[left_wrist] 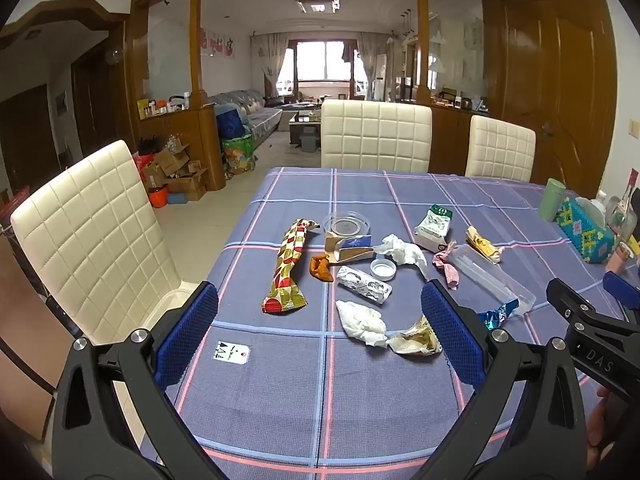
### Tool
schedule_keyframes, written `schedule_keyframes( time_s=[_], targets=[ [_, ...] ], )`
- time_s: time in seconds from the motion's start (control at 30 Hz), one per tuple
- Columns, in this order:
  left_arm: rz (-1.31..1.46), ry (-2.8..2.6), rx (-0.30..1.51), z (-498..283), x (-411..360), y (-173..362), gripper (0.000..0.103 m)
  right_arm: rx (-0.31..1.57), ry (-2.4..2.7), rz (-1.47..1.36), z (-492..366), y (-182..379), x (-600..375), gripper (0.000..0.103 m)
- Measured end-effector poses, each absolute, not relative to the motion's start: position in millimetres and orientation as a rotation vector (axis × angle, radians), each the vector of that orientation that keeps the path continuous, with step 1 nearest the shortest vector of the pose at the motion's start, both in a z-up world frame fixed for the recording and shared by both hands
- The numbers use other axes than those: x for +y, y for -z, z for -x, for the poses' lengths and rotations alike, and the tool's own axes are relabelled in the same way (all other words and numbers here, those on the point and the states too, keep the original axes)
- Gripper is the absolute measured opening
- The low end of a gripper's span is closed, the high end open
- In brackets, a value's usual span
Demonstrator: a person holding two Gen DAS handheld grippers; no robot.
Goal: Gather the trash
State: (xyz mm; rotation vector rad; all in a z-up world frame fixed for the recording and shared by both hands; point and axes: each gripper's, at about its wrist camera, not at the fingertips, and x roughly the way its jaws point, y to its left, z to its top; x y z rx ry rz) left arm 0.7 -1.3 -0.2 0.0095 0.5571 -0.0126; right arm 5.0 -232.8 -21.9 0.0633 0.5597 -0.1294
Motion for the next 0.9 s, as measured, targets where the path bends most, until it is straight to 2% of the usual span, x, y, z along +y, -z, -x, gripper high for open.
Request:
schedule_keyframes(
  time_s=[0.9],
  targets=[
    [-0.010, 0.012, 0.555, -3.0, 0.9, 1.6, 0.100, 0.559, 0.134, -0.057, -6.1, 24.1, -230.6, 0.097]
  ],
)
